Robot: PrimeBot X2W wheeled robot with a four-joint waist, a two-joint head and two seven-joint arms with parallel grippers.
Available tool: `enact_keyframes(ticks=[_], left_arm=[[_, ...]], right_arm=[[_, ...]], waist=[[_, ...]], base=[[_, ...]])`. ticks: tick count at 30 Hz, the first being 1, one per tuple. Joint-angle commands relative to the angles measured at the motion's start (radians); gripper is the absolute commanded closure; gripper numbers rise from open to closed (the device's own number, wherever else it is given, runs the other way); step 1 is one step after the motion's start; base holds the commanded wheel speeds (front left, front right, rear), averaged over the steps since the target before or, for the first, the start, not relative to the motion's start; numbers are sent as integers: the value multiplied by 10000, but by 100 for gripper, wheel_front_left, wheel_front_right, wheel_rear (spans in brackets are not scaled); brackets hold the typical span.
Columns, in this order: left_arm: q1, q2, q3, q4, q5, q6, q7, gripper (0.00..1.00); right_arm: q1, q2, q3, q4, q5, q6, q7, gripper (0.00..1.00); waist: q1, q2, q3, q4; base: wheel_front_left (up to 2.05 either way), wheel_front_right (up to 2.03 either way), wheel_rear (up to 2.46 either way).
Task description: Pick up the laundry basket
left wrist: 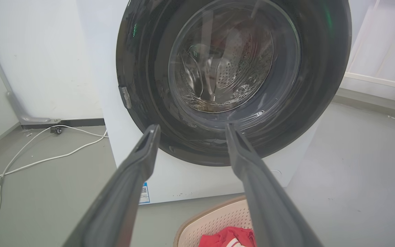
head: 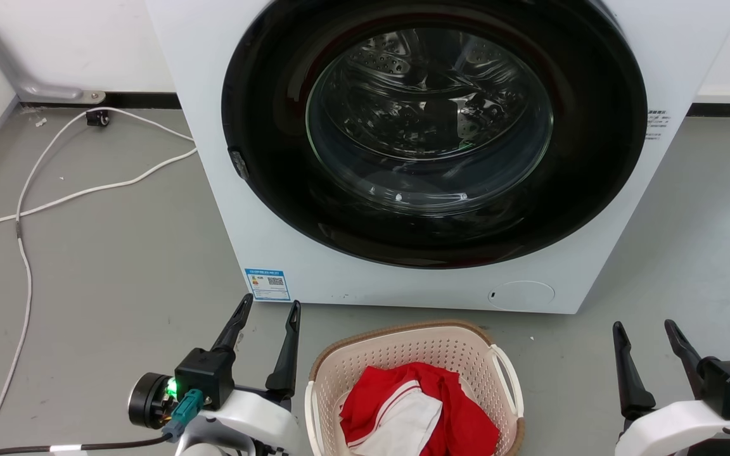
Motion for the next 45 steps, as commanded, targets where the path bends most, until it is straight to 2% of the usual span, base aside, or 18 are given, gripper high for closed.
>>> enact_keyframes(ticks=[1, 13, 21, 31, 40, 43, 45], left_arm=[[-117, -13, 18, 29, -18, -27, -24, 0], [-468, -36, 83, 128, -64, -56, -24, 0], [-1537, -43, 25, 674, -54, -77, -24, 0], [-3386, 13, -163, 3010, -520, -212, -24, 0], [-4591, 144, -542, 5376, -1087, -250, -14, 0], [-5219, 181, -1029, 6315, -1573, -255, 147, 0], [-5353, 201, -1169, 6540, -1715, -255, 238, 0]], right_arm=[[-98, 30, 7, 49, -41, -3, -68, 0], [-447, 30, -25, 237, -193, -3, -118, 0], [-1349, 26, -177, 733, -483, -3, 134, 0], [-2965, 21, 88, 2101, -651, -3, 306, 0], [-4373, 23, 470, 4006, -687, -3, 139, 0], [-5115, 13, 568, 5133, -628, -3, 45, 0], [-5304, -28, 623, 5444, -659, -3, 45, 0]], waist=[[-1, 0, 4, 1], [-1, 0, 348, 17], [-1, 0, 1424, -95], [-1, 0, 3286, -96], [-1, 0, 4455, -146], [-1, 0, 4977, -193], [-1, 0, 5097, -207]], base=[[0, 0, 0], [0, 0, 0], [0, 0, 0], [0, 0, 0], [0, 0, 0], [0, 0, 0], [0, 0, 0]])
